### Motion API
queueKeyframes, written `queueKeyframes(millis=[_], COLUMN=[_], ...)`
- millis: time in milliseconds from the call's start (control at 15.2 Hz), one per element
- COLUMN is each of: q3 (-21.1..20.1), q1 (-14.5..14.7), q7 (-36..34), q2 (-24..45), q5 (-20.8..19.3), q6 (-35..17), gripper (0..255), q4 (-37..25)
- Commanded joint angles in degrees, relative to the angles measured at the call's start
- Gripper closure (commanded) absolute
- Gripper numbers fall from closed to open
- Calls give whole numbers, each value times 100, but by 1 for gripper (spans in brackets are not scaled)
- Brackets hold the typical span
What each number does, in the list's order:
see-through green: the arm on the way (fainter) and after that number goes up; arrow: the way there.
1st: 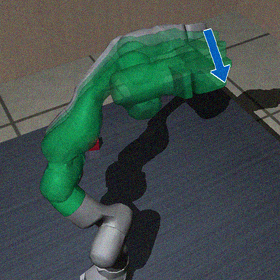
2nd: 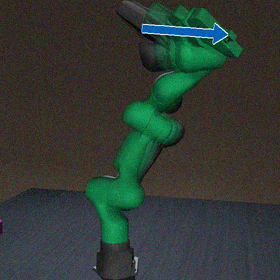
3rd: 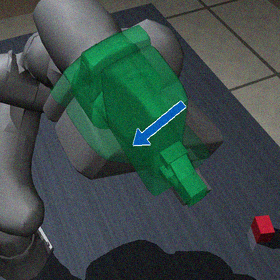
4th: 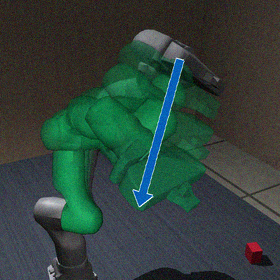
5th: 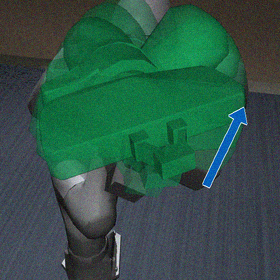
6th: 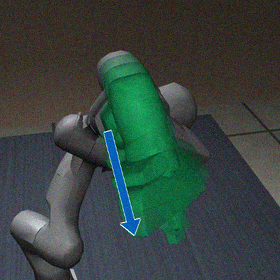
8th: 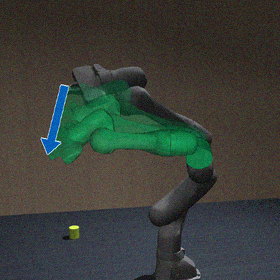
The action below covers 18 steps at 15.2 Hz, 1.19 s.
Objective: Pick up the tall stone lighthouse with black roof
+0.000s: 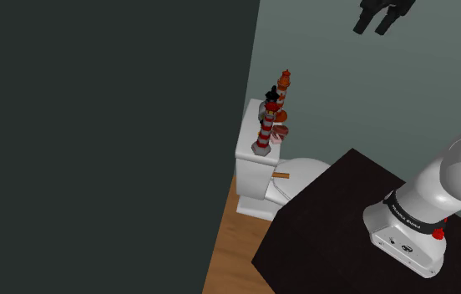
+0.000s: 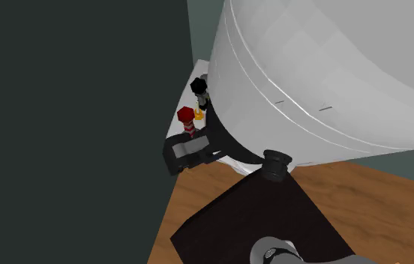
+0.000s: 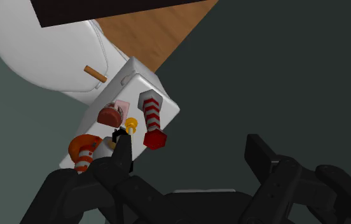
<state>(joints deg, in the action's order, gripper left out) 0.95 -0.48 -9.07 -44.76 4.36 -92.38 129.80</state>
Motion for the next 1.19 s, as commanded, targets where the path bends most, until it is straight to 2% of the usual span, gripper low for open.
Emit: queueKeyframes(millis=[0, 528, 1122], q3=[0, 317, 599], q1=[0, -36, -83], q7=[0, 484, 999], q2=[0, 1638, 3652], q5=[0, -142, -139], q6=[0, -759, -1279], gripper=[0, 0, 0], q4=[0, -370, -1295])
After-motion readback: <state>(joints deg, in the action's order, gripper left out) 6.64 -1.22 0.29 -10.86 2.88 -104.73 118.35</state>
